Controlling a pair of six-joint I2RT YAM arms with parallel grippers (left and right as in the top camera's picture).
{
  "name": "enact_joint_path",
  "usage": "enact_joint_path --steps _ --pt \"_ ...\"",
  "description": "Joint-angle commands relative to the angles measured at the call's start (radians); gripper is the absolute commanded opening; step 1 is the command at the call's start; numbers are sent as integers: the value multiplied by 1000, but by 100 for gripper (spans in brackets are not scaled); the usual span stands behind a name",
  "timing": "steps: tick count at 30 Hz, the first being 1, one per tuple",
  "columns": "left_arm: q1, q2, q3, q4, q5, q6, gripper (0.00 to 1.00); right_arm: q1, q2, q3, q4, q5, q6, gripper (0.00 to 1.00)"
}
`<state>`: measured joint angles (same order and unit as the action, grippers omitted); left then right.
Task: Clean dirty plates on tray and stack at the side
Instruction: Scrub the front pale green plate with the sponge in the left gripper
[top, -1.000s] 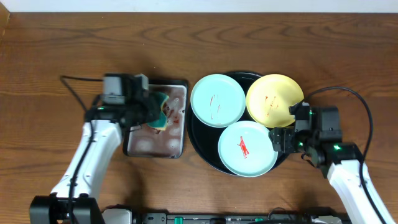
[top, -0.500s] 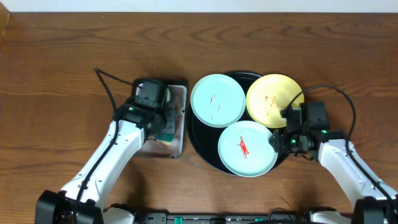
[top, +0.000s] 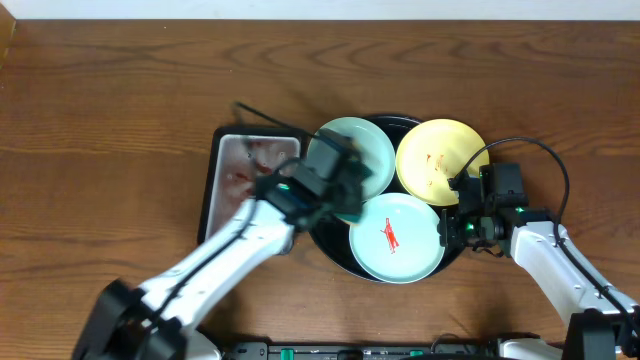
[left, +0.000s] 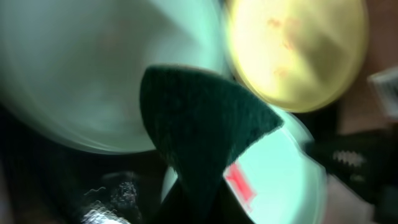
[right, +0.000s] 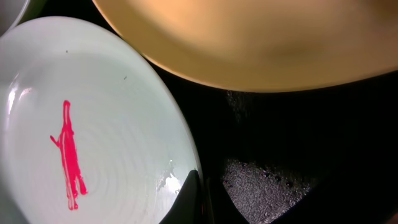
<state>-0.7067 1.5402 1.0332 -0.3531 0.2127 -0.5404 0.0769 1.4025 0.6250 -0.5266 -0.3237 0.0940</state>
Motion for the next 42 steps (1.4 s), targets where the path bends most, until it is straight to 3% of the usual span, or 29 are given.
enact_joint_path --steps 1,7,13,17,23,29,35,42 --pt "-97 85 16 94 38 -132 8 -3 5 18 3 -11 -1 1" --pt "-195 223 16 231 34 -185 7 -3 5 18 2 -11 -1 1" --pt "-195 322 16 173 -30 -190 7 -3 5 18 2 -11 -1 1" --pt "-154 312 16 46 -127 -190 7 -3 5 18 2 -11 -1 1" --pt "-107 222 16 -25 -119 -185 8 -3 5 18 2 -11 -1 1" --pt "-155 151 16 56 -60 -179 7 -3 5 18 2 -11 -1 1" --pt "-211 223 16 155 -68 -180 7 -3 5 18 2 -11 -1 1" --pt "-207 314 16 143 -76 -158 7 -3 5 18 2 -11 -1 1"
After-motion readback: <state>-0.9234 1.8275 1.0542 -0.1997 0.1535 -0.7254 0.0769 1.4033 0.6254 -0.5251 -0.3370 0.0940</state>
